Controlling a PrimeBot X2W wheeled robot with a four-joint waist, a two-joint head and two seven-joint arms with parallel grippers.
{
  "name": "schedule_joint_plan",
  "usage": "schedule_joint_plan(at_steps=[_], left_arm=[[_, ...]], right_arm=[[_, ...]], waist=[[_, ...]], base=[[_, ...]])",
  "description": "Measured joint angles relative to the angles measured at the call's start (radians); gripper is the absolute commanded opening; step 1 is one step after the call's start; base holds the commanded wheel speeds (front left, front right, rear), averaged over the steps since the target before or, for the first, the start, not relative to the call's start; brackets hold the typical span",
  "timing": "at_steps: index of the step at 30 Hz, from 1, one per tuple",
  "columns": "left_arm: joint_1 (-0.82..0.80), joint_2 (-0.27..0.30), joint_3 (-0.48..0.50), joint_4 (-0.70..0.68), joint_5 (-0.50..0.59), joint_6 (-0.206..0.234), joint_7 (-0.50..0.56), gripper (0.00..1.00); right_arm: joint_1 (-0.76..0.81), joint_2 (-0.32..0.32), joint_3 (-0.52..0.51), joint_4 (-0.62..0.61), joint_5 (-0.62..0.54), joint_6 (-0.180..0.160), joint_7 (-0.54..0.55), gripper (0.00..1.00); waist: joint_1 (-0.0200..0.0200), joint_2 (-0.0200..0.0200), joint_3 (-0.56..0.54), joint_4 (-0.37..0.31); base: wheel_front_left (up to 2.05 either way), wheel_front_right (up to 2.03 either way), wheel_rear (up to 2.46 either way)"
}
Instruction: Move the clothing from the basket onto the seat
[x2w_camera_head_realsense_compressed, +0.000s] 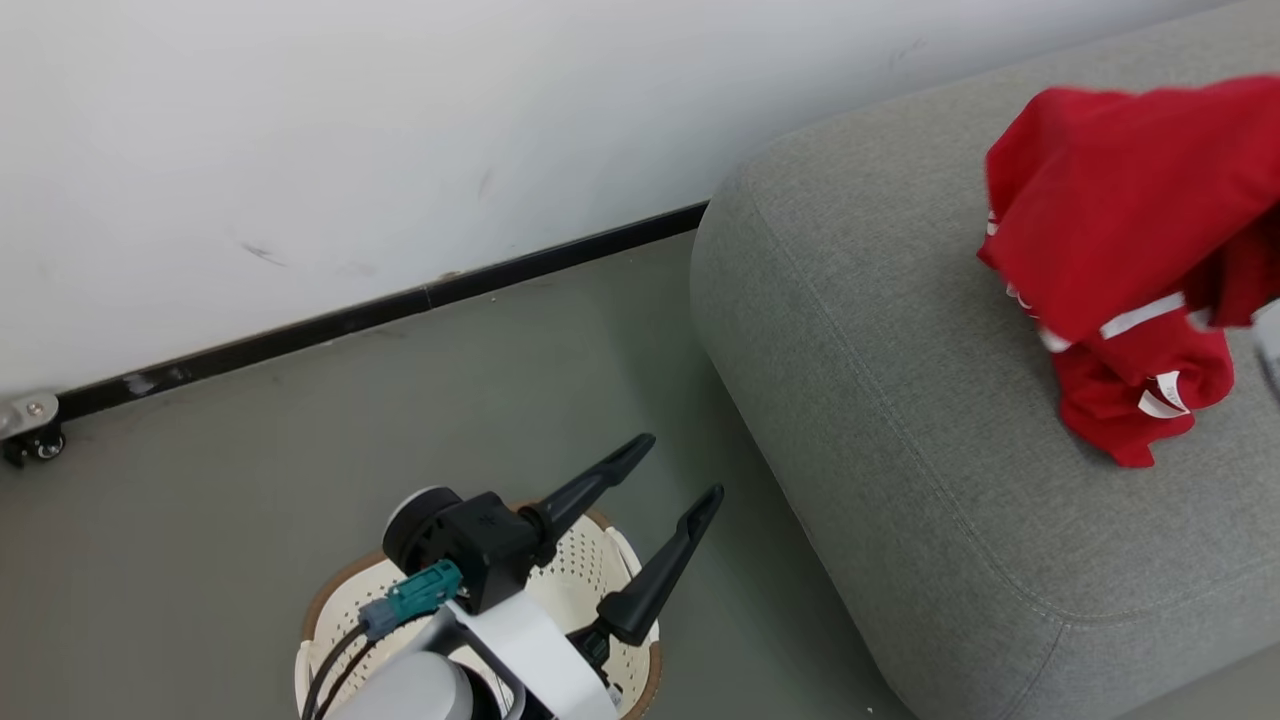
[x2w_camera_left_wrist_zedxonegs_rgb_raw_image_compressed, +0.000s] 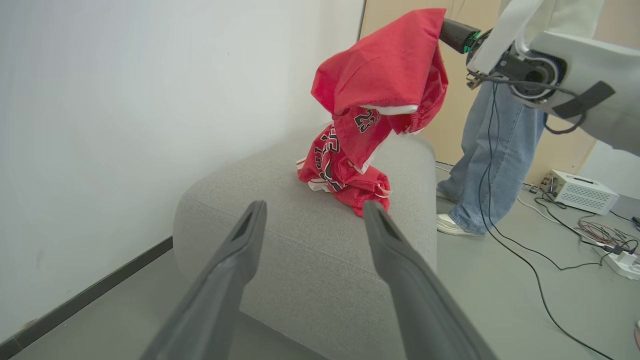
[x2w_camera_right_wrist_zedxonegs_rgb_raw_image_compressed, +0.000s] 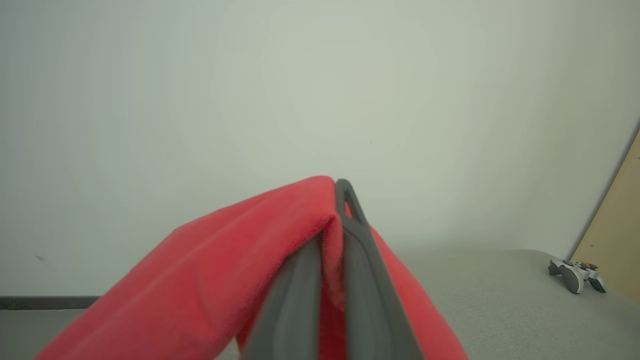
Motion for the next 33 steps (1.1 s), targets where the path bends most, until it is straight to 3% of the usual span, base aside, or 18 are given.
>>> schedule_joint_plan(at_steps=[10, 19, 25, 33], left_arm=[[-0.045, 0.014, 0.014, -0.046, 0.006, 0.0, 0.017, 1.0], [-0.081, 0.015, 0.02, -0.084, 0.021, 0.0, 0.036, 1.0], [-0.112, 0.014, 0.01, -0.108, 0.041, 0.0, 0.044, 1.0], [-0.157, -0.002, -0.03, -0.133, 0.07, 0.0, 0.062, 1.0]], right_arm=[[-0.177, -0.095, -0.087, 0.078, -0.018, 0.0, 0.048, 0.0], [-0.204, -0.158, -0.1, 0.16, -0.072, 0.0, 0.069, 0.0], [-0.204, -0.155, -0.131, 0.217, -0.094, 0.0, 0.049, 0.0], [-0.187, -0.07, -0.162, 0.33, -0.135, 0.0, 0.023, 0.0]], waist=[[0.0, 0.0, 0.056, 0.022], [0.0, 0.0, 0.113, 0.045], [0.0, 0.0, 0.153, 0.061], [0.0, 0.0, 0.216, 0.081]], base=[[0.0, 0.0, 0.0], [0.0, 0.0, 0.0], [0.0, 0.0, 0.0], [0.0, 0.0, 0.0]])
